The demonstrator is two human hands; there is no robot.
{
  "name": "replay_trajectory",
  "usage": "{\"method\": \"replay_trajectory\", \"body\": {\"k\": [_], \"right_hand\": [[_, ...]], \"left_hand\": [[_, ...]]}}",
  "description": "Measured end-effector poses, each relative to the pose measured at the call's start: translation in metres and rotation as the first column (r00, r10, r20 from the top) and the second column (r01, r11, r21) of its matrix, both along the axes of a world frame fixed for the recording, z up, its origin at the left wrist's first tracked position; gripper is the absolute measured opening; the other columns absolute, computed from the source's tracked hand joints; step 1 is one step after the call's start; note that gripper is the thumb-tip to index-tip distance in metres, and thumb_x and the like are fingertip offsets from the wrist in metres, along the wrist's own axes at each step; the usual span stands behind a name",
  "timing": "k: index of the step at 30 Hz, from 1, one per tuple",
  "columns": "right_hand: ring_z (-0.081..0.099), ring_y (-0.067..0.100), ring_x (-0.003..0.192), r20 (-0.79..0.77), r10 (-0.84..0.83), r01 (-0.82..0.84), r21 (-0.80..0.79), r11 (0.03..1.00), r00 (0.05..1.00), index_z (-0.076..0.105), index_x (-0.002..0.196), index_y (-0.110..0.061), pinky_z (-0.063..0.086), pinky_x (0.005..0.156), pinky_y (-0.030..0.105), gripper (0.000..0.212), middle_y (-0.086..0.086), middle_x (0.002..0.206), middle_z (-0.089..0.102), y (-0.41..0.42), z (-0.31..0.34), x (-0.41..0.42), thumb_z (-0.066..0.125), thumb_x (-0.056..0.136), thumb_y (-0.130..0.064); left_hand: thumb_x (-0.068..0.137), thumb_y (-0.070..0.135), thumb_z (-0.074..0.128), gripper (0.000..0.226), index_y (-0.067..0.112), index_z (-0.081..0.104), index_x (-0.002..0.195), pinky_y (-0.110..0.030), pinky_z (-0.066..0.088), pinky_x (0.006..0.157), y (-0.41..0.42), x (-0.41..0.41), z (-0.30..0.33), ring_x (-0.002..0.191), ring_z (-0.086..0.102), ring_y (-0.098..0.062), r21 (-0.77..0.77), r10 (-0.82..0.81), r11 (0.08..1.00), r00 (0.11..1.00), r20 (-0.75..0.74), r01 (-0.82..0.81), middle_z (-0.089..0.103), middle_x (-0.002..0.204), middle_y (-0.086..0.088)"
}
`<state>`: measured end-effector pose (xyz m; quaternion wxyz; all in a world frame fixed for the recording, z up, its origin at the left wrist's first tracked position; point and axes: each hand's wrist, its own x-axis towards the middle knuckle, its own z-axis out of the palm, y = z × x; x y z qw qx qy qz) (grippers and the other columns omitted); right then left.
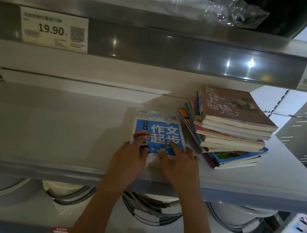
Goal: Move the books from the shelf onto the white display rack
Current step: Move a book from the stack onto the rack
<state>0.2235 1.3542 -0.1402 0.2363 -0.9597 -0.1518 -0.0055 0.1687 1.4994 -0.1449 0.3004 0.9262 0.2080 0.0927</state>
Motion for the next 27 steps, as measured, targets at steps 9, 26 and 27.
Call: {"method": "replay_trajectory", "body": {"k": [9, 26, 27], "right_hand": [[0.043, 0.03, 0.131, -0.088, 0.034, -0.019, 0.159, 0.987, 0.996, 0.049, 0.144, -0.03, 0.038, 0.109, 0.039, 0.059, 0.013, 0.143, 0.044, -0.005, 0.008, 0.007, 0.058, 0.091, -0.056], [0.055, 0.029, 0.118, -0.071, -0.025, 0.061, 0.563, 0.825, 0.997, 0.066, 0.127, -0.026, 0.05, 0.098, 0.046, 0.053, 0.011, 0.127, 0.058, 0.008, 0.014, -0.022, 0.061, 0.082, -0.054], [0.054, 0.028, 0.119, -0.054, -0.017, 0.045, 0.585, 0.81, 0.998, 0.066, 0.126, -0.025, 0.05, 0.098, 0.043, 0.045, 0.01, 0.129, 0.054, 0.008, 0.016, -0.028, 0.067, 0.087, -0.046]], "left_hand": [[0.092, 0.017, 0.066, 0.028, 0.023, 0.068, 0.12, -0.006, 0.045, 0.066, -0.008, -0.006, 0.021, 0.083, 0.06, 0.007, -0.358, 0.129, 0.933, 0.949, 0.288, -0.018, 0.066, 0.112, 0.009], [0.089, 0.004, 0.064, 0.029, 0.026, 0.071, 0.107, -0.025, 0.059, 0.078, 0.006, -0.035, 0.029, 0.096, 0.069, -0.004, -0.606, 0.215, 0.785, 0.862, 0.46, 0.128, 0.072, 0.111, 0.006], [0.089, 0.002, 0.064, 0.032, 0.026, 0.069, 0.111, -0.024, 0.059, 0.077, 0.005, -0.041, 0.03, 0.098, 0.069, -0.003, -0.6, 0.207, 0.785, 0.846, 0.492, 0.156, 0.071, 0.113, 0.006]]}}
